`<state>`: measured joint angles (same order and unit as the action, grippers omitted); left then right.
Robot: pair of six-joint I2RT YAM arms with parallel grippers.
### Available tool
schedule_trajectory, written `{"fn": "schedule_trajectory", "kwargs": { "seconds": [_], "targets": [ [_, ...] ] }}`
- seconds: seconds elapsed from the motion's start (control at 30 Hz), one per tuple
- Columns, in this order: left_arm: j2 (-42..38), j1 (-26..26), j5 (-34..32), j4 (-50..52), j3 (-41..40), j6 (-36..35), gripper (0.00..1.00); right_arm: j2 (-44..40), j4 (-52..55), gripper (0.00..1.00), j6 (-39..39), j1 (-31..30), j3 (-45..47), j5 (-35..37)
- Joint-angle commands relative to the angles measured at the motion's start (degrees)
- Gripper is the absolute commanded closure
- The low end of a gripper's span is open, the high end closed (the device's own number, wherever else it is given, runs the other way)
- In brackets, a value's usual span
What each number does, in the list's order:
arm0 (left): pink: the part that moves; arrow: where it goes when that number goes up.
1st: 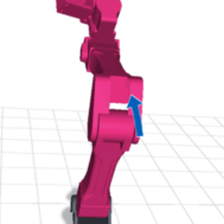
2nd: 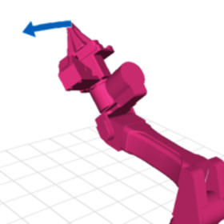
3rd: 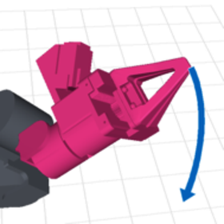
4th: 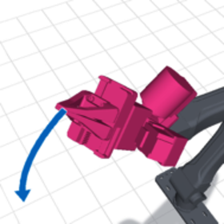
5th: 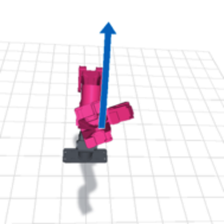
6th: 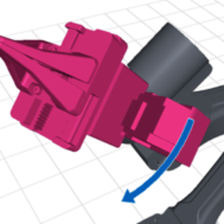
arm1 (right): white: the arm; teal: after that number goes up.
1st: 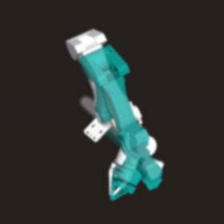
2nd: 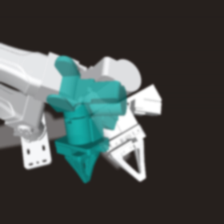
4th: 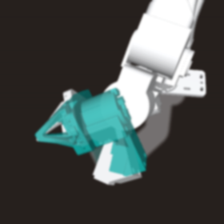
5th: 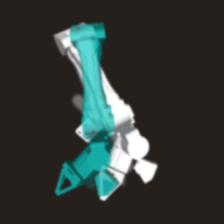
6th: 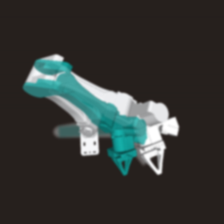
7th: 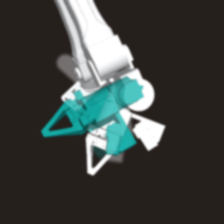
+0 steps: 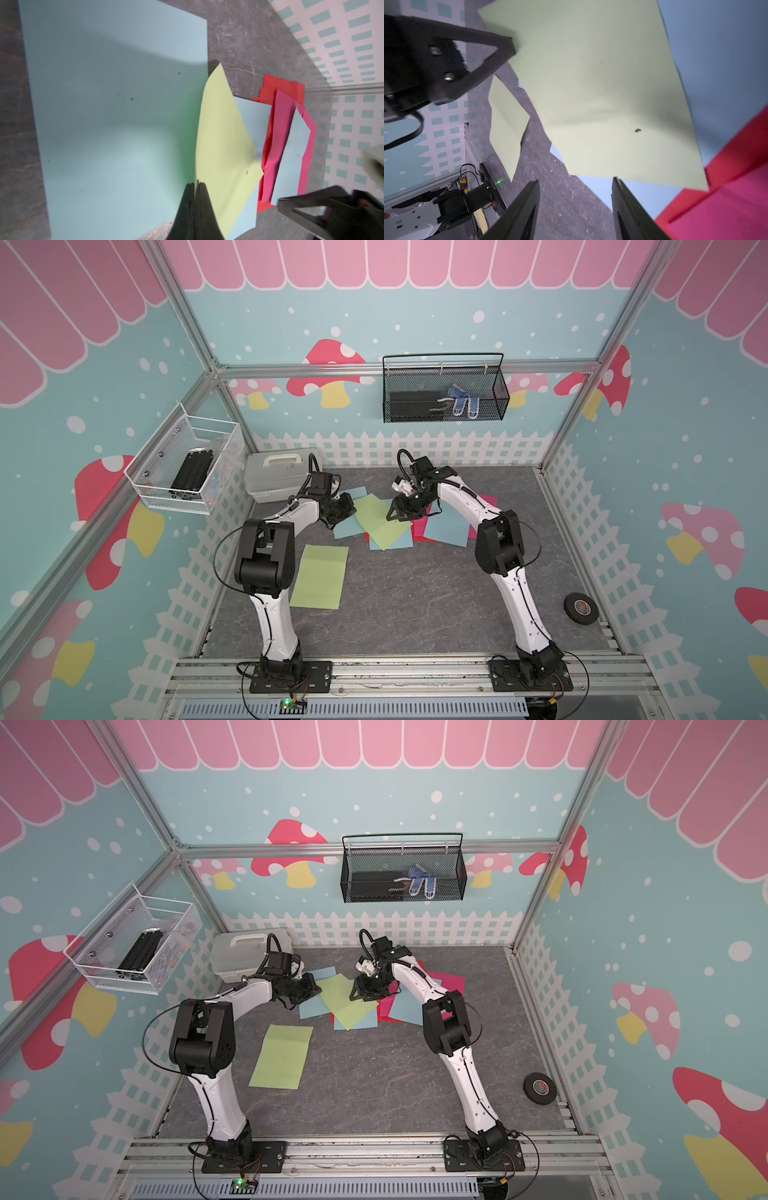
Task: Sort the scattered colored papers by color
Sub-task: Pick up the colored paper from the center of the board.
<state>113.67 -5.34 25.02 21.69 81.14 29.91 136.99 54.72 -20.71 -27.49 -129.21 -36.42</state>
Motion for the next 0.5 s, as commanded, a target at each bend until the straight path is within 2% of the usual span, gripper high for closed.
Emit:
{"fn": "schedule_trajectory", "kwargs": {
  "seconds": [0.0, 0.2, 0.47],
  "targets": [
    [-3.4, 0.3, 4.7, 12.3, 5.4, -6.9, 1.0, -9.7, -1.8, 0.4, 0.0, -0.2, 3.4, 1.9],
    [-5.7, -0.7, 6.3, 26.5, 9.5, -12.7, 1.0, -18.9, -3.7, 0.39, -0.6, -0.1, 12.6, 4.6],
    [-14.4, -8.5, -7.4, 40.1, 4.9, -16.6, 1.0, -26.1, -7.2, 0.39, -1.4, 0.0, 22.4, 4.9]
  ]
}}
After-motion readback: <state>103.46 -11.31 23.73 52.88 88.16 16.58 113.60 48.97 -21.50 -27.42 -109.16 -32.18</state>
